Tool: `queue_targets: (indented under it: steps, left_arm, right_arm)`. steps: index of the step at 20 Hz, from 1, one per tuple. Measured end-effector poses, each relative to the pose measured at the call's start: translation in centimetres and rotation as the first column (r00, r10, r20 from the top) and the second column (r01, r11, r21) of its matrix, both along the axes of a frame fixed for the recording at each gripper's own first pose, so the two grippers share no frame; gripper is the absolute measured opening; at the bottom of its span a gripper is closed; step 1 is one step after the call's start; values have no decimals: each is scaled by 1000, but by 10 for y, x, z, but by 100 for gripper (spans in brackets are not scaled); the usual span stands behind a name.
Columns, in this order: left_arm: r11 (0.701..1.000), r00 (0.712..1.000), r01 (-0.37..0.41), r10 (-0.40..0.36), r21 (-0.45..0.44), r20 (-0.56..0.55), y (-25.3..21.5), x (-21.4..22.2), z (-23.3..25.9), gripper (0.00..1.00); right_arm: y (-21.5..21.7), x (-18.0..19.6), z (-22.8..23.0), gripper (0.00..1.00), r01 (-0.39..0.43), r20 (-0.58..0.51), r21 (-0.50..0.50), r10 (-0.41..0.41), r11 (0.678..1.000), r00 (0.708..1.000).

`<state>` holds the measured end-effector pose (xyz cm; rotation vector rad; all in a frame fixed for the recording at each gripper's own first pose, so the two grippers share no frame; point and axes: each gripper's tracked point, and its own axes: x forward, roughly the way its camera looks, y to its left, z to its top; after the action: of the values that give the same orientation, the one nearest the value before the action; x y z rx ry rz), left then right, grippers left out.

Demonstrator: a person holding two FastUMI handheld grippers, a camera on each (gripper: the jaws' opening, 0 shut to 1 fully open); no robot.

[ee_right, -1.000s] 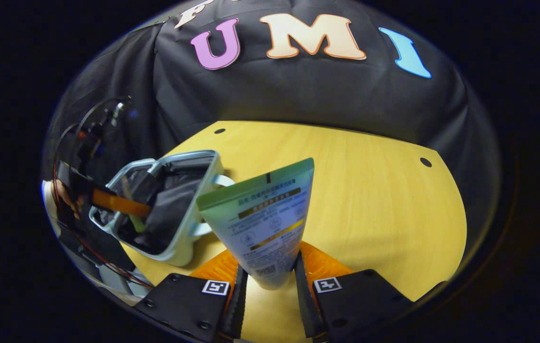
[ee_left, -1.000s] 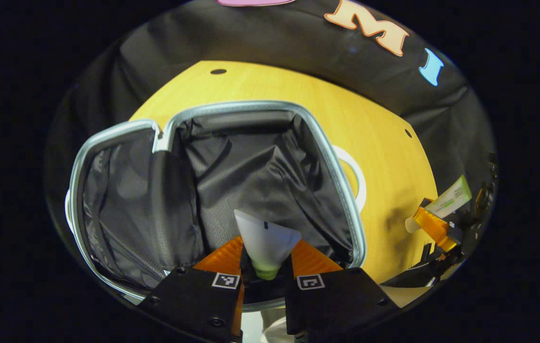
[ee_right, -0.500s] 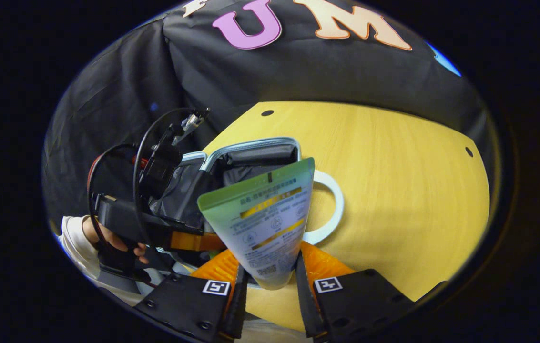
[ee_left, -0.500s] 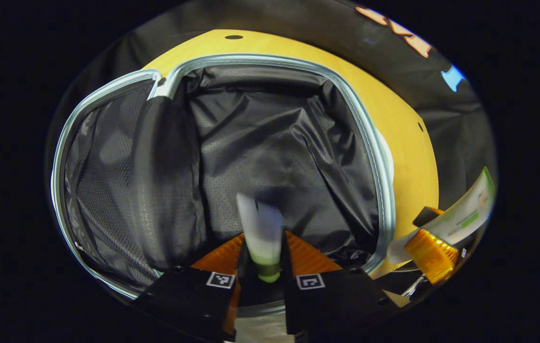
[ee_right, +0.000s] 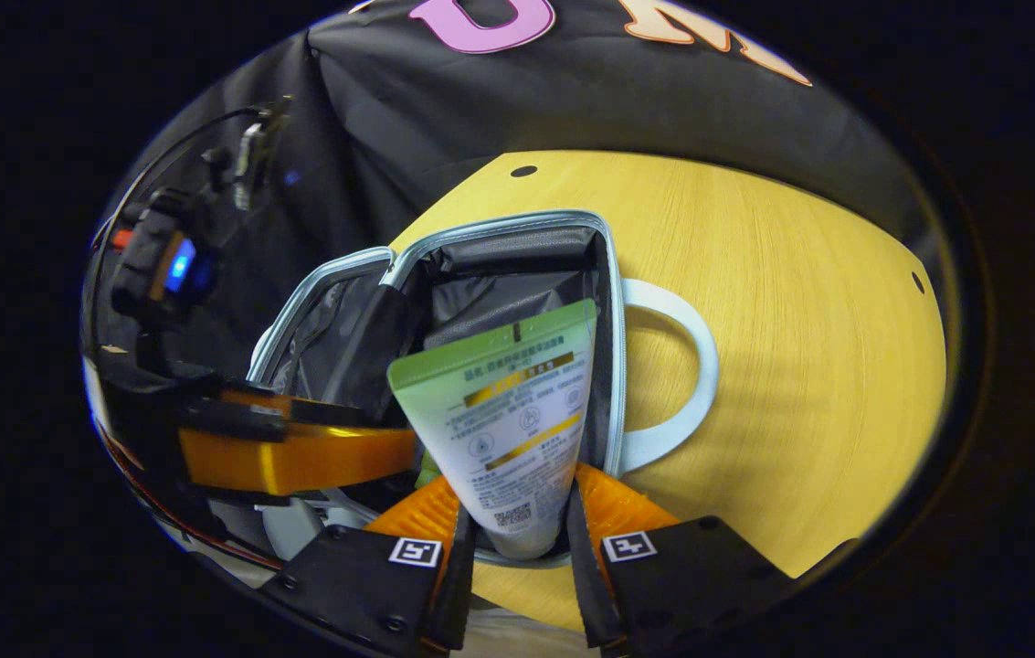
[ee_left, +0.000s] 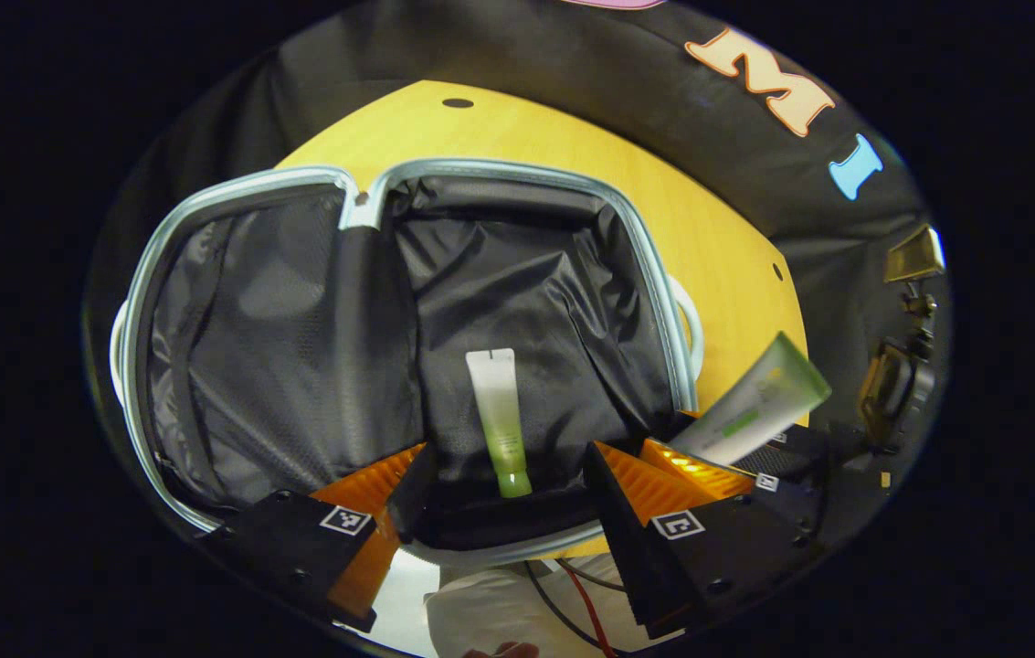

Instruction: First open the suitcase, pack the skin care products into it, and then close the suitcase.

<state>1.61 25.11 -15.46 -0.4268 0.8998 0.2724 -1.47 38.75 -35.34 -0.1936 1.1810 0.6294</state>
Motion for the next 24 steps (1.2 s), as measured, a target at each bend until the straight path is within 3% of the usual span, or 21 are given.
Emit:
queue_targets:
  steps: [1,5,6,9,12,13,17,19,20,22,24]
  left_arm:
    - [1000,1000,-13,13,2,14,5,-5,8,95]
    - [997,994,-81,80,9,78,35,-26,42,95]
    - [995,992,-100,98,16,85,45,-33,47,95]
    - [985,982,-171,168,24,87,77,-52,47,95]
    - [970,963,-245,243,6,115,104,-75,58,95]
    - [962,955,-272,269,0,123,114,-81,60,95]
    - [918,910,-397,390,25,139,177,-121,67,95]
    - [889,884,-455,445,46,141,210,-143,67,95]
    - [875,872,-481,470,59,139,225,-153,66,95]
    - [848,847,-525,512,76,142,255,-172,66,95]
    - [825,823,-561,546,71,158,280,-183,63,95]
  right_arm:
    - [2,0,-4,46,-1,-5,-4,1,1000,1000]
    - [10,-1,-17,46,-22,2,-11,22,1000,1000]
    - [13,-1,-22,55,-31,5,-16,31,999,999]
    - [19,-4,-32,46,-58,12,-40,58,998,998]
    - [24,-6,-30,51,-67,6,-23,67,998,998]
    - [26,-9,-30,55,-68,0,-8,68,998,998]
    - [35,-9,-10,94,-90,37,73,87,993,995]
    - [29,3,1,93,-92,109,88,83,992,991]
    - [24,9,8,98,-78,134,106,63,991,989]
    - [16,21,29,94,-23,171,159,-5,987,985]
    - [-2,42,46,98,44,221,191,-86,981,972]
